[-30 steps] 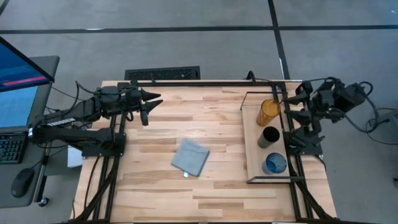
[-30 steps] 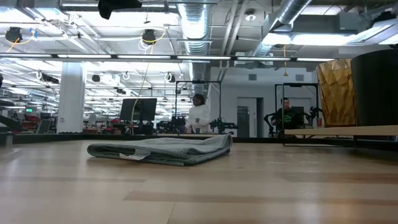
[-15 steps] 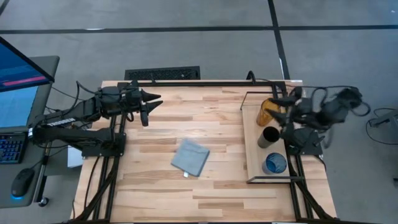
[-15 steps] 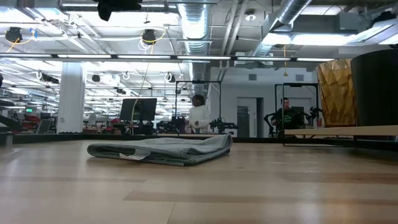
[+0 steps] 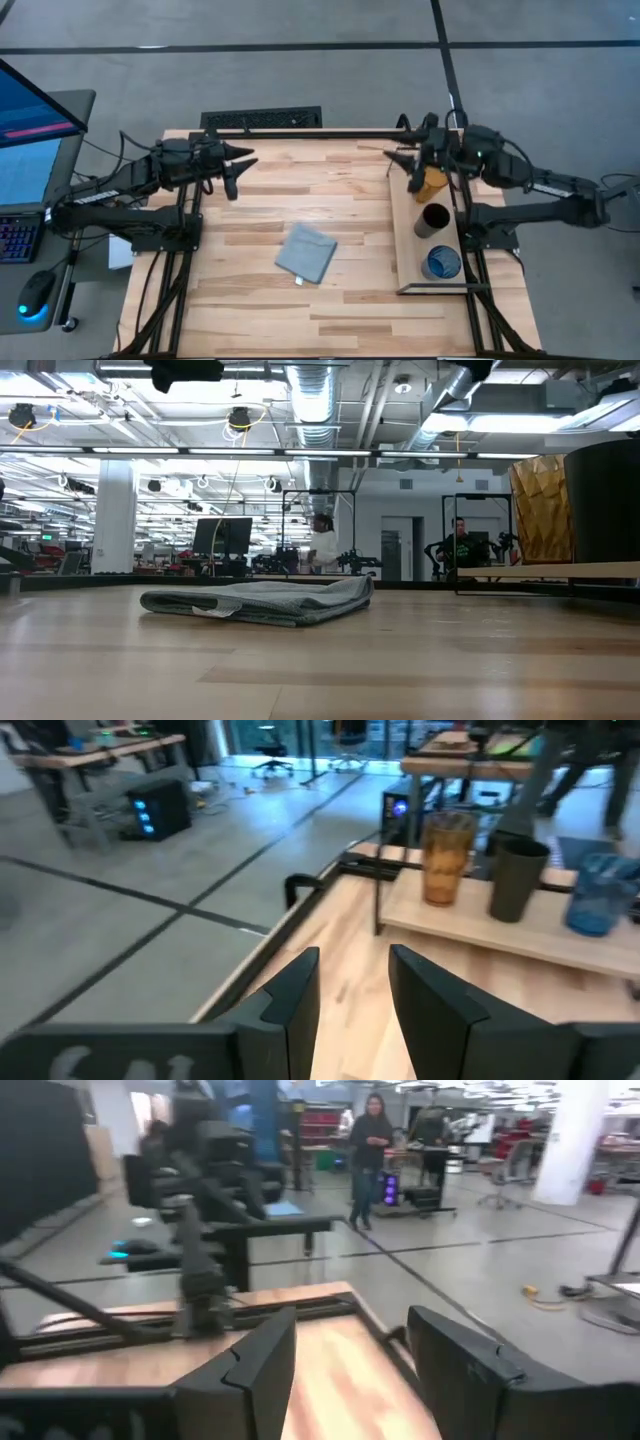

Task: Stack small to large cups/mugs on shelf
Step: Return to Home Position

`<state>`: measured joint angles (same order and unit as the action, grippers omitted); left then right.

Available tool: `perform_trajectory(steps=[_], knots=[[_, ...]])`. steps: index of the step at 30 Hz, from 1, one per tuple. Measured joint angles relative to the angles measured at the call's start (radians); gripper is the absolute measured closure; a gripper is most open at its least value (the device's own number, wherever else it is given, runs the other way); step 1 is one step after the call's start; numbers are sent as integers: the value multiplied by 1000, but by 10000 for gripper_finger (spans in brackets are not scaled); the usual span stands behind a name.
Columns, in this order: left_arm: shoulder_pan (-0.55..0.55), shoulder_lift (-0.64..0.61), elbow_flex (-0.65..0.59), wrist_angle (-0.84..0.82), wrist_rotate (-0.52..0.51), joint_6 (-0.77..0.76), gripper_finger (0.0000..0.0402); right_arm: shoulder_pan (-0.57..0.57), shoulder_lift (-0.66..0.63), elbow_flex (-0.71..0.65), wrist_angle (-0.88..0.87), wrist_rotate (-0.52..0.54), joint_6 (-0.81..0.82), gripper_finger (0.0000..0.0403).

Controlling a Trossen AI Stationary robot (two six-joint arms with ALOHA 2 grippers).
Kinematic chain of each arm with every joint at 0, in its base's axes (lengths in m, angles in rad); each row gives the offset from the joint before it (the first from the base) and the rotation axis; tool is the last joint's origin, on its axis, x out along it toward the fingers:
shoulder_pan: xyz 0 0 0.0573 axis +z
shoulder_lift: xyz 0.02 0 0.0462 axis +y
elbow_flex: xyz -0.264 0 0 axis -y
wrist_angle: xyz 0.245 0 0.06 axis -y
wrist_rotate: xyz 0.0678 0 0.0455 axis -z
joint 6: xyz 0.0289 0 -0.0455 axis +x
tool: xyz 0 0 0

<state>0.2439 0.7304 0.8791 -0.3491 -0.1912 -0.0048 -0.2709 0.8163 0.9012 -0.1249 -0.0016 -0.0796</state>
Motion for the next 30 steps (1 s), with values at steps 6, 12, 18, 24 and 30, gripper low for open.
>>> perform_trajectory(steps=[6, 12, 18, 24, 30], knots=[[87, -42, 0, -10, -31, 52, 287, -278, -19, 0, -30, -225, -30, 189], [193, -117, -35, -58, -31, 43, 287, -468, -72, -3, -175, -290, -33, 189], [240, -317, -220, 36, -50, -12, 287, -537, -233, -147, -80, -360, 21, 189], [248, -499, -363, 122, -85, -65, 287, -550, -432, -312, 44, -331, 84, 189], [248, -608, -433, 121, -144, -67, 287, -550, -654, -433, 61, -204, 106, 189]])
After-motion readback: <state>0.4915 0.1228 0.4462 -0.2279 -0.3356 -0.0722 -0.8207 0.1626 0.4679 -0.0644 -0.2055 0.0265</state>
